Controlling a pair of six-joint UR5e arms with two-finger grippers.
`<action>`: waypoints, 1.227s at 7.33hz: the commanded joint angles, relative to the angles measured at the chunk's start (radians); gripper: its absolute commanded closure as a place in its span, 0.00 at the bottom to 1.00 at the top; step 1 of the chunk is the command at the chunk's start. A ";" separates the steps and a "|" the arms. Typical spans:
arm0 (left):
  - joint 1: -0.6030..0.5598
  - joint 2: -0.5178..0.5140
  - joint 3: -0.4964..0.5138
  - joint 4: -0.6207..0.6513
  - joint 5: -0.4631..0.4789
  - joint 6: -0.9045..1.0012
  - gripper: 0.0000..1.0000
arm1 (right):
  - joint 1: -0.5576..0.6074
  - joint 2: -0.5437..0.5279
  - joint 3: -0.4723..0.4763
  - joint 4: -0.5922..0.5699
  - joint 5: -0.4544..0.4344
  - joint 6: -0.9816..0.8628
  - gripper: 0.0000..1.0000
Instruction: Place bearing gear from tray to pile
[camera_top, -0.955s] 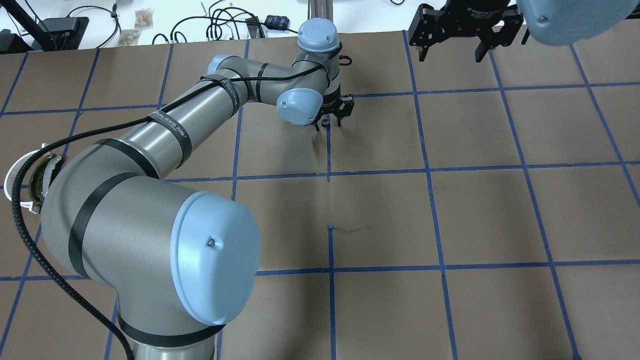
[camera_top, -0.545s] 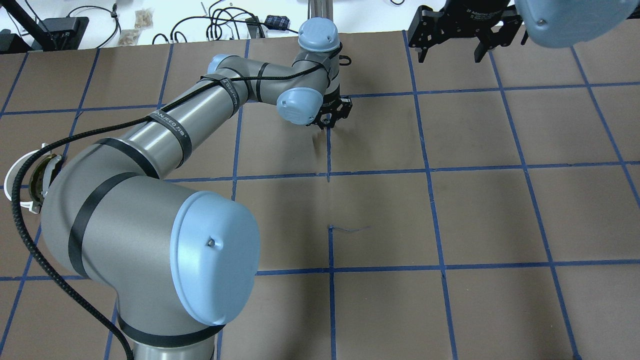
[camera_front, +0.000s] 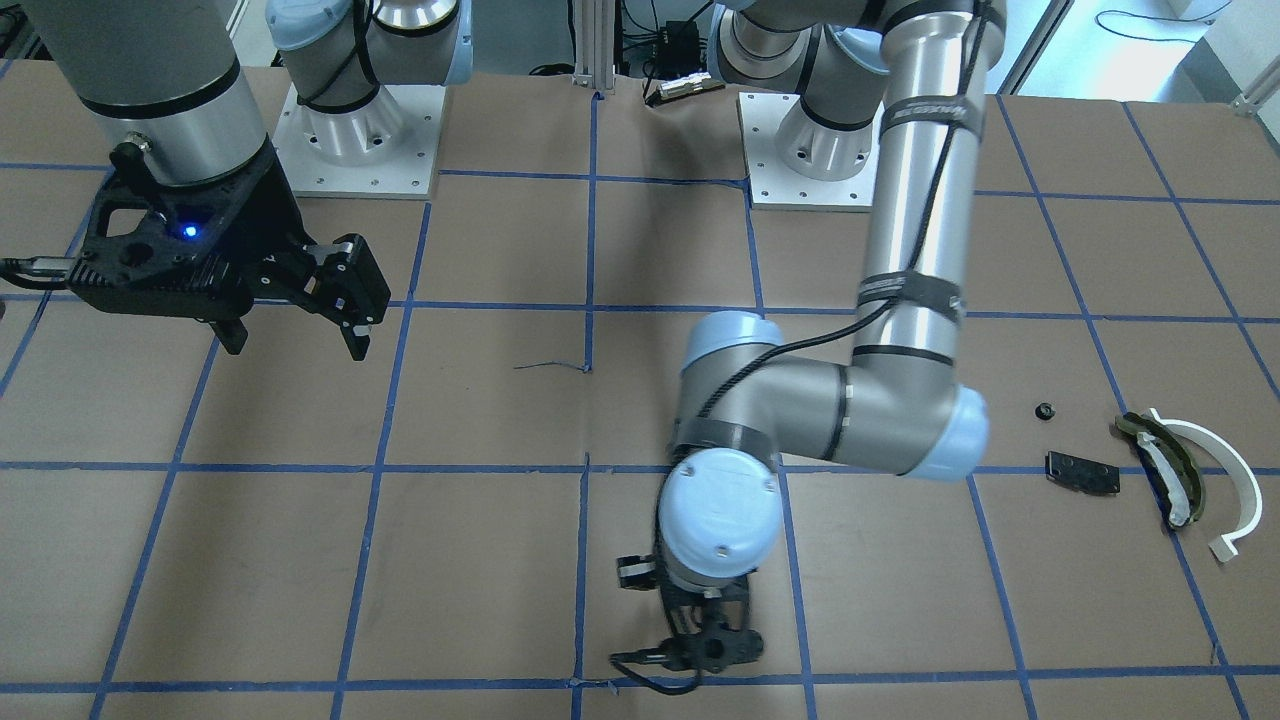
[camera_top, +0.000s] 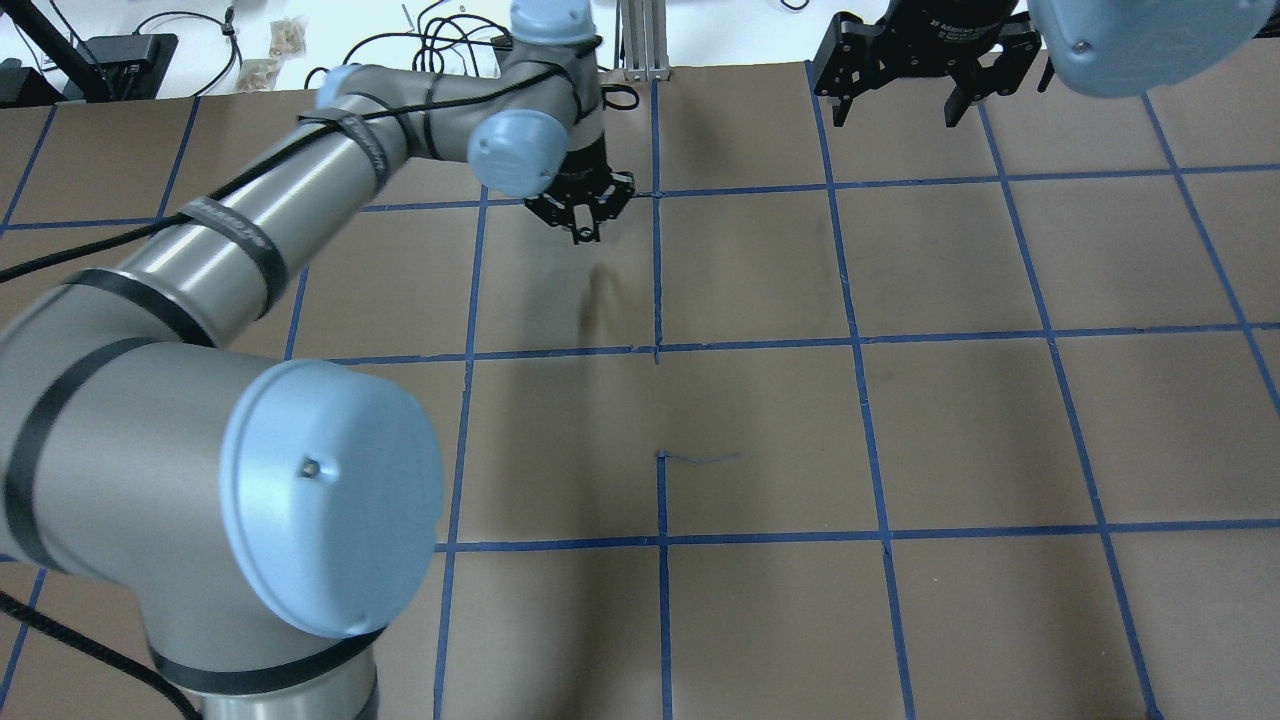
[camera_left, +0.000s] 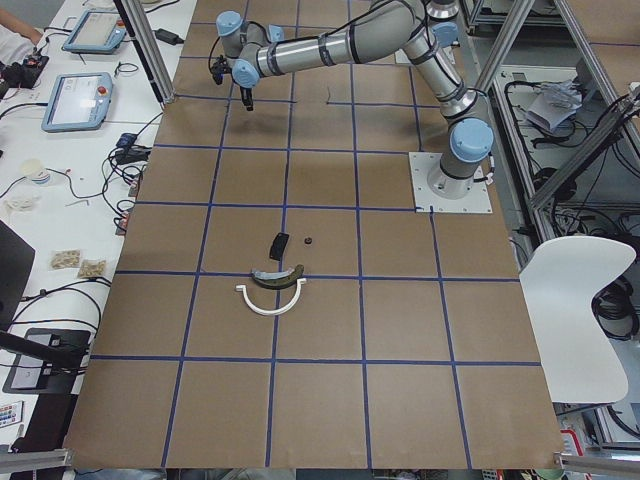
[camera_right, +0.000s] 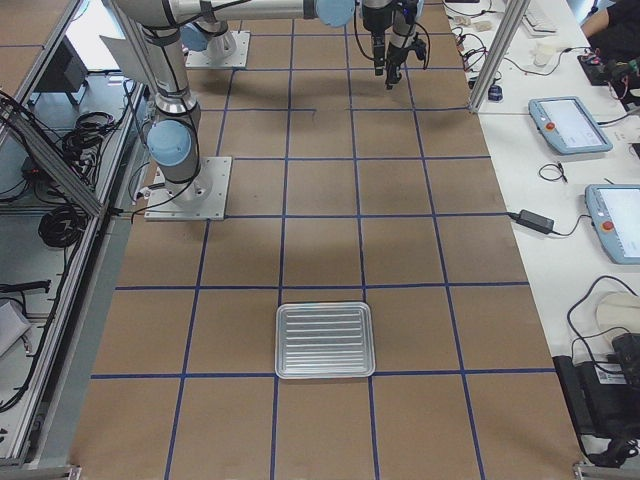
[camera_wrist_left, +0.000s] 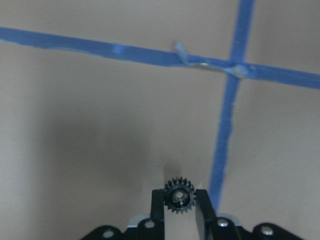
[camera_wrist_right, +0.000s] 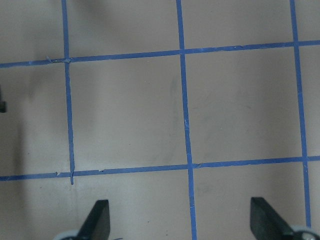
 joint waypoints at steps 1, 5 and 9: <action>0.201 0.146 -0.021 -0.229 0.008 0.305 1.00 | 0.000 0.000 0.000 0.001 -0.002 0.000 0.00; 0.609 0.333 -0.384 -0.212 0.025 0.693 1.00 | 0.000 0.000 0.001 0.002 0.000 0.000 0.00; 0.745 0.410 -0.774 0.295 0.109 0.890 1.00 | 0.001 -0.002 0.006 0.013 0.000 -0.001 0.00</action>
